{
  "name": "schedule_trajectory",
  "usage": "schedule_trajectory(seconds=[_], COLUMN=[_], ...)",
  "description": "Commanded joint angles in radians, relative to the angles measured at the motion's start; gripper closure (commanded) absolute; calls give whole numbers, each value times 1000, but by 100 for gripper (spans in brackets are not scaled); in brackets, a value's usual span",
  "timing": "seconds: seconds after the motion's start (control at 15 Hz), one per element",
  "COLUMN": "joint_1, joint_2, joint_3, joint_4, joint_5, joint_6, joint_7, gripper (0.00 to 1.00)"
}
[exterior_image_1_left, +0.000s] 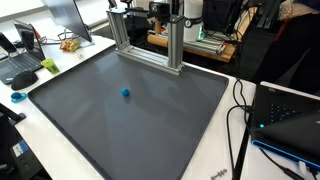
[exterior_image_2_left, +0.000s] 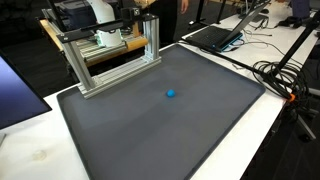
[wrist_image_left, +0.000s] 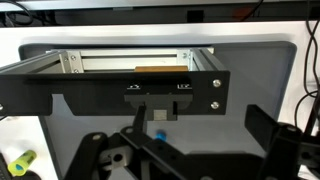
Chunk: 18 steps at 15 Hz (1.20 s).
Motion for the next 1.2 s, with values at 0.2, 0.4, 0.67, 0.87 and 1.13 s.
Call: schedule_trajectory(seconds=[0.2,0.4,0.67,0.87,1.13], joint_1=[6,12,2,-17,-46], joint_2=[37,89,177,232,273], joint_3=[35,58,59,51,24], joint_4=[-39,-73,-88,-85,-86], joint_5=[27,23,1,-25,-39], joint_6=[136,255,357,385,406], joint_7=[93,129,140,138,132], gripper=[0,0,0,0,0])
